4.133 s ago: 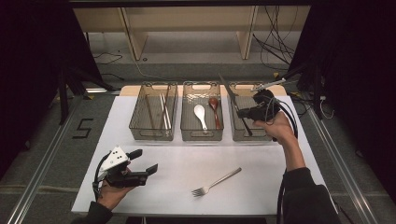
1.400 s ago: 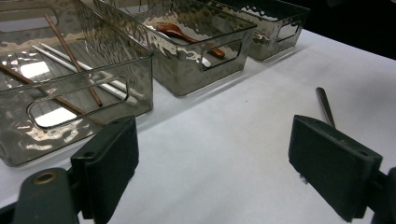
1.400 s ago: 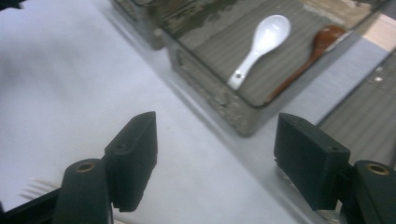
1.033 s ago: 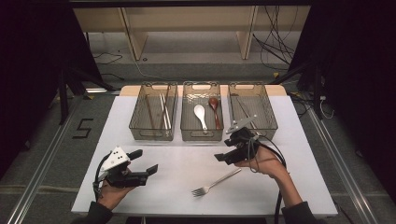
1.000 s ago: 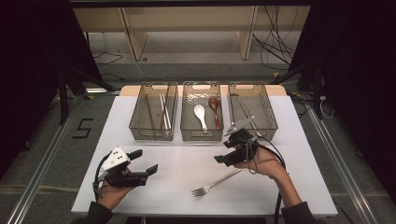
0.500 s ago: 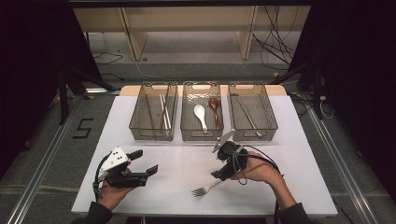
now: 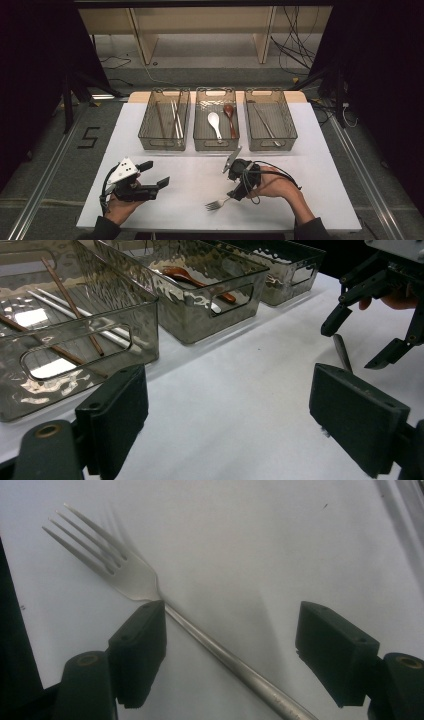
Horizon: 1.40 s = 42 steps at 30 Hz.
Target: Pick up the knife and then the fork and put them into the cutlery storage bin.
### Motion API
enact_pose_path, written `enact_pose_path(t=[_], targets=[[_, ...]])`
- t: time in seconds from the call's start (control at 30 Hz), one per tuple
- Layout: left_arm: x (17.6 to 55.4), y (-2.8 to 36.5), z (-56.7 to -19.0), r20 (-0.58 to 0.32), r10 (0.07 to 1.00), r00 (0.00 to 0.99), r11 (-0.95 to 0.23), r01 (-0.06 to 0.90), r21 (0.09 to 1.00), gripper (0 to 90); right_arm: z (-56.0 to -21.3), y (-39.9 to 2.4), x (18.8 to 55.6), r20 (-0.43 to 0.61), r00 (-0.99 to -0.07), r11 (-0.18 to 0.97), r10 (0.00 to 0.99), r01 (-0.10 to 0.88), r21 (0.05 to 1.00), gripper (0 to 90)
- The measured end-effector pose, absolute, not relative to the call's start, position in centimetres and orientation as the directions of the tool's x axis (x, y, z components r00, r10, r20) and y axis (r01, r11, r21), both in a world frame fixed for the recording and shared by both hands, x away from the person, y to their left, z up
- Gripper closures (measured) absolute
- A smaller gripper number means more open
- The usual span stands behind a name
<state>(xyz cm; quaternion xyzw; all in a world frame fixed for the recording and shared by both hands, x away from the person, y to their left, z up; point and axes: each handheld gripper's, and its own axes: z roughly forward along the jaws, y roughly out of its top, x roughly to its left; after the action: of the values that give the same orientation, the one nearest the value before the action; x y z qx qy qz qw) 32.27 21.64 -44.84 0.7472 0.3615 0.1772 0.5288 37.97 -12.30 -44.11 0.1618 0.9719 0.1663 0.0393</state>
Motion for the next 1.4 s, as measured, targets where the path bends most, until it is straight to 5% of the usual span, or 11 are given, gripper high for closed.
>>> enact_pose_path(t=[0.43, 1.4], targets=[[32.3, 21.6, -44.8, -0.115, 0.725, 0.679, -0.184, 0.351, 0.918, 15.7, -44.9, -11.7, 37.7, -0.042, -0.967, 0.939, 0.252, 0.234, 0.252, 35.9], [32.2, 21.5, -44.9, -0.118, 0.725, 0.679, -0.182, 0.354, 0.917, 15.7, -45.6, -11.4, 37.7, -0.015, -0.980, 0.972, 0.196, 0.192, 0.137, 63.6]])
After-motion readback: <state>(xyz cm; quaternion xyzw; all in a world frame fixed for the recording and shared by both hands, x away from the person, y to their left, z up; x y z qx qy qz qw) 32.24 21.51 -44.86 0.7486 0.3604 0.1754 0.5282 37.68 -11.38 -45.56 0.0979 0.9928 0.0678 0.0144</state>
